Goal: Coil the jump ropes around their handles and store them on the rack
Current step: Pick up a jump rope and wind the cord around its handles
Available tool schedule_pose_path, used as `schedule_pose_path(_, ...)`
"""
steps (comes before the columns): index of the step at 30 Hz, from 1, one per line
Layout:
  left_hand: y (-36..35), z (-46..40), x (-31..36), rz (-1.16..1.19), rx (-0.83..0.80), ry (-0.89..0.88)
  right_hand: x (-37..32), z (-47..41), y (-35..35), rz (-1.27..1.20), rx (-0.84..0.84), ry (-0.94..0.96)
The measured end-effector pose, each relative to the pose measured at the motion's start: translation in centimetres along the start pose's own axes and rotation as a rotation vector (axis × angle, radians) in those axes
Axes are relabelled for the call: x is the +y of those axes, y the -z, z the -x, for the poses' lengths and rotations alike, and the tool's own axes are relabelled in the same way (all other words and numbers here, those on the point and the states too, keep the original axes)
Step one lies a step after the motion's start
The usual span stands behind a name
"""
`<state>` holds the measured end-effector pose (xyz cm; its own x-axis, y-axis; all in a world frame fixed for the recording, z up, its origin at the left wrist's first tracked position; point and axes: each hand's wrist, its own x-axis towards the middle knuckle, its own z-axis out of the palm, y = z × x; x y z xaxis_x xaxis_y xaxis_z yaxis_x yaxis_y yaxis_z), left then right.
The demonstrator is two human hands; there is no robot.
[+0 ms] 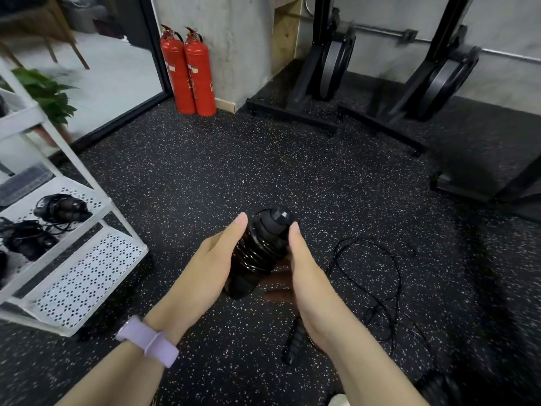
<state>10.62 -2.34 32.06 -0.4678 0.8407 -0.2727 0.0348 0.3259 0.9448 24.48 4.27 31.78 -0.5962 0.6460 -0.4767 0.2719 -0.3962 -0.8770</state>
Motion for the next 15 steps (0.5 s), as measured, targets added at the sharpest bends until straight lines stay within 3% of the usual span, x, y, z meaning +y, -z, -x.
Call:
schedule_pose_path(7, 0.3, -0.9, -0.8, 0.224, -0.11, 0.129, 0.3, -1.1, 0.4, -0.027, 0.056, 0.082)
schedule_pose_path(11, 0.5, -0.6, -0.4, 0.271, -0.176, 0.084, 0.3, -1.4, 0.6, -0.043, 0.049, 0.172)
schedule_pose_path(15, 1.0, -0.9, -0.6, 0.281, -0.124, 0.012, -0.1, -1.5, 0.9, -0.06, 0.072, 0.259)
